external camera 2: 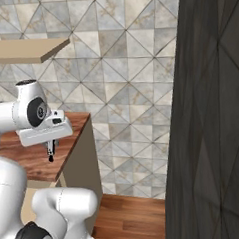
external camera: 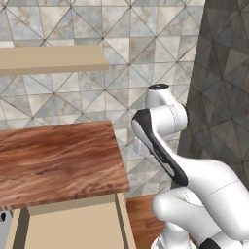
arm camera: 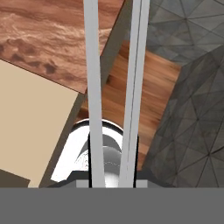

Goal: Take the tongs from the drawer on the left and place them on the dining counter next to the tray containing the hot dog.

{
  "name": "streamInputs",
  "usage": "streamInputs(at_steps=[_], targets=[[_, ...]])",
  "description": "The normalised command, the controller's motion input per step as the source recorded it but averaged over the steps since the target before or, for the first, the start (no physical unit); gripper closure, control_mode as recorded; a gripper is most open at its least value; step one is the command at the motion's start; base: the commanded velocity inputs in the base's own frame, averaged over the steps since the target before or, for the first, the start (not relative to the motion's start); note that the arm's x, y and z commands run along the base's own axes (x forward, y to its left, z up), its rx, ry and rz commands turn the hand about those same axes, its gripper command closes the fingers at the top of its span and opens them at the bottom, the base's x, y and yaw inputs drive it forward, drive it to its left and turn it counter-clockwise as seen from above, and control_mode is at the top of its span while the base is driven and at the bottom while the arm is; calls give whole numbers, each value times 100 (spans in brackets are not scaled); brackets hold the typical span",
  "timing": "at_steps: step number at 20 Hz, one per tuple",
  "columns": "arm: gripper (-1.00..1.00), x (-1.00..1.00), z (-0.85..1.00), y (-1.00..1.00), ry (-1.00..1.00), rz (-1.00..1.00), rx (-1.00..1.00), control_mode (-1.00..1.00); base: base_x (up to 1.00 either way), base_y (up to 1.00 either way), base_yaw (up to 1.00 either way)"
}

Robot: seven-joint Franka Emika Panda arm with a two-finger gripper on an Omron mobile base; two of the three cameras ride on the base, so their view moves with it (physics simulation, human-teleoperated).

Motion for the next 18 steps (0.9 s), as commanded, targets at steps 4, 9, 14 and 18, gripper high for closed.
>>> streamInputs(at_steps=[4, 9, 14, 18], targets=[[100, 3, 1, -22, 0, 0, 0, -100, 0, 0, 0], [100, 1, 2, -14, 0, -2, 0, -100, 0, 0, 0], [100, 0, 5, -7, 0, -8, 0, -100, 0, 0, 0], [100, 0, 6, -20, 0, -16, 0, -100, 0, 0, 0]])
